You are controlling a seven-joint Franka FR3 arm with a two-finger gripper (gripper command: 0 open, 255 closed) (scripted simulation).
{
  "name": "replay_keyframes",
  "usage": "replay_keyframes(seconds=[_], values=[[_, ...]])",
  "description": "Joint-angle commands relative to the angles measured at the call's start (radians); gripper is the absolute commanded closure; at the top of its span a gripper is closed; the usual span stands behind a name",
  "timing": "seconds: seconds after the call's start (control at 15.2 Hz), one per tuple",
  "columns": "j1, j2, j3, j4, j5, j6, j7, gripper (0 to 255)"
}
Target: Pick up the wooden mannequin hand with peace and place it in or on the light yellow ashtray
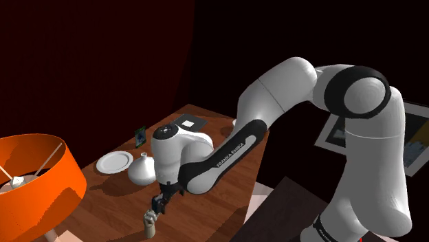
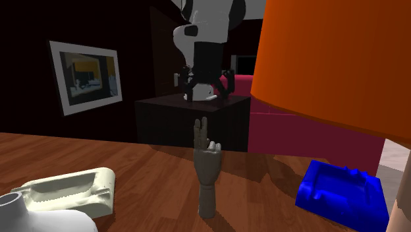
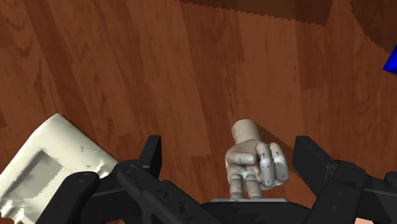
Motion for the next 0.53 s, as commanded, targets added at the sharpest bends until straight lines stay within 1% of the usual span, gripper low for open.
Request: replay_keyframes(seconds=[0.0,0.26,0.33,0.46], values=[[0.040,0.076,-0.022,0.076,-0.044,-0.005,0.036,0],[0.119,0.232,-0.065,0.250,-0.106,-0.026,0.084,0],[0.130,0.254,-0.071,0.276,-0.113,-0.030,0.088,0],[0.133,0.272,-0.078,0.278,-0.120,-0.013,0.093,0]])
